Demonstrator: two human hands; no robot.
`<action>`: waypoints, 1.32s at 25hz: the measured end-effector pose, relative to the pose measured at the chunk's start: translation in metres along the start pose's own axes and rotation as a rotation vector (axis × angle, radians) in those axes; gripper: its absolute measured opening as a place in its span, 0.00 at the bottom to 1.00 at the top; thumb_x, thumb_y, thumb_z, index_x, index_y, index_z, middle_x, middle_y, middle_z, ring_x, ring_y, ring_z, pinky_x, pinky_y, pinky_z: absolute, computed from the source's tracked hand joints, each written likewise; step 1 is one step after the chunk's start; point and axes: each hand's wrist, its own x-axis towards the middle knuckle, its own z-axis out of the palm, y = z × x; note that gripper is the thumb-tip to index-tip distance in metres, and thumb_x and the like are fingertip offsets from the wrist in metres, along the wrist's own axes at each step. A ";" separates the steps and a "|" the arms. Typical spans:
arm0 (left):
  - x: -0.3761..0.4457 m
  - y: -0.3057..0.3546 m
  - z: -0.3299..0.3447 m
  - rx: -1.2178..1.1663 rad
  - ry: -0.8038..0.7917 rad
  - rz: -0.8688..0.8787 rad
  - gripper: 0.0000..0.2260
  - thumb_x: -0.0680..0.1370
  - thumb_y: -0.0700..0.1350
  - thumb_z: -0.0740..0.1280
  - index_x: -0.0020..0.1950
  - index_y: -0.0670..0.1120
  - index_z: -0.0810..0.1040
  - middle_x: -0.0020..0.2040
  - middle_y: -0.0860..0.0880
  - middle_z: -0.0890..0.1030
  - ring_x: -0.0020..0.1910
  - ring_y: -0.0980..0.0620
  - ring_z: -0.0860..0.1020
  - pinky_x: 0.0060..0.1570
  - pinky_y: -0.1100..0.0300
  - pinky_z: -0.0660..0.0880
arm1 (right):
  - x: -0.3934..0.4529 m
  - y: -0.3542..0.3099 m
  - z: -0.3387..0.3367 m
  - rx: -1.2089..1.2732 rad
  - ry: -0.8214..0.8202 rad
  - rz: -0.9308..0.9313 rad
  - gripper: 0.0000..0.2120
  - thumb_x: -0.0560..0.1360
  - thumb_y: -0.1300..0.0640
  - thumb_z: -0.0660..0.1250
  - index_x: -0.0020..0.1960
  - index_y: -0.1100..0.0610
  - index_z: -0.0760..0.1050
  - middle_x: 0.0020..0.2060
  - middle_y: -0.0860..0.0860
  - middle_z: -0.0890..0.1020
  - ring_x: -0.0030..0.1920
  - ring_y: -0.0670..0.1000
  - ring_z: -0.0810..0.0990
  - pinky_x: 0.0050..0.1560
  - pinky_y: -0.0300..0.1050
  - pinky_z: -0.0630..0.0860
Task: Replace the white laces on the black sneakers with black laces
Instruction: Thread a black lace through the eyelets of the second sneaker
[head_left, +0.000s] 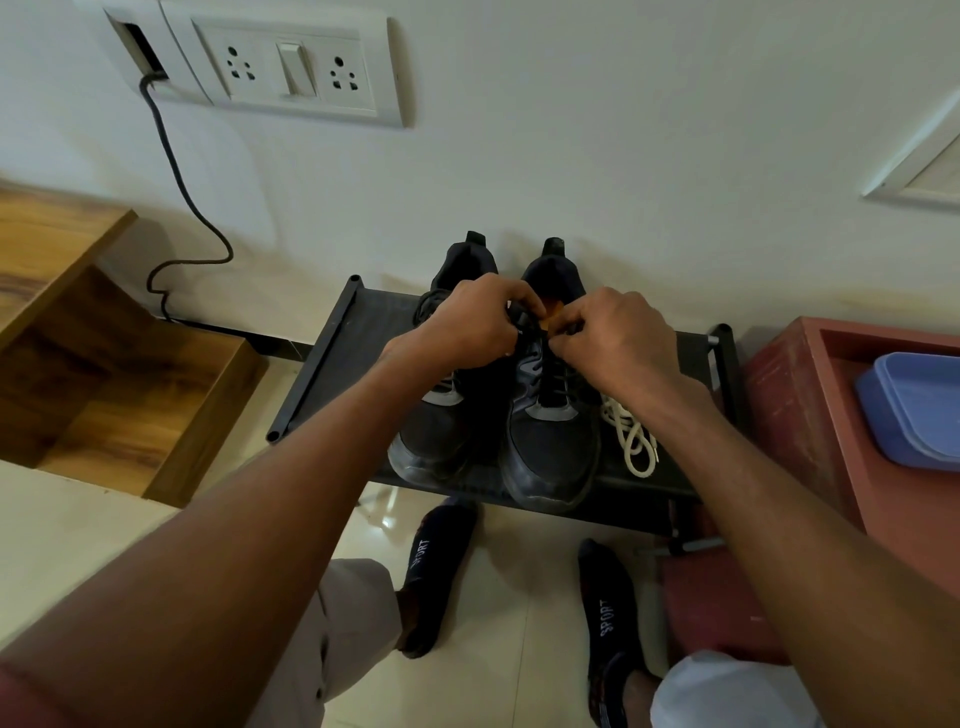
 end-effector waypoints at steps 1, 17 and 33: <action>0.000 0.000 0.000 -0.005 -0.001 -0.007 0.21 0.73 0.30 0.65 0.58 0.51 0.84 0.41 0.40 0.85 0.42 0.39 0.85 0.45 0.39 0.82 | 0.000 0.001 0.002 0.071 -0.022 0.024 0.07 0.76 0.50 0.75 0.54 0.43 0.87 0.45 0.47 0.87 0.43 0.52 0.84 0.43 0.46 0.81; 0.004 0.001 0.008 -0.040 0.058 -0.059 0.07 0.79 0.43 0.75 0.43 0.42 0.83 0.35 0.48 0.83 0.35 0.53 0.82 0.40 0.59 0.79 | -0.002 -0.005 -0.005 0.096 -0.185 -0.076 0.14 0.81 0.57 0.67 0.64 0.47 0.83 0.54 0.52 0.86 0.52 0.56 0.83 0.52 0.49 0.80; -0.002 -0.002 -0.028 -0.265 0.140 0.033 0.07 0.83 0.42 0.69 0.52 0.38 0.81 0.40 0.46 0.85 0.36 0.56 0.82 0.42 0.60 0.80 | 0.003 -0.006 0.006 0.254 0.026 -0.126 0.08 0.74 0.51 0.79 0.53 0.50 0.88 0.47 0.46 0.77 0.46 0.47 0.77 0.45 0.36 0.69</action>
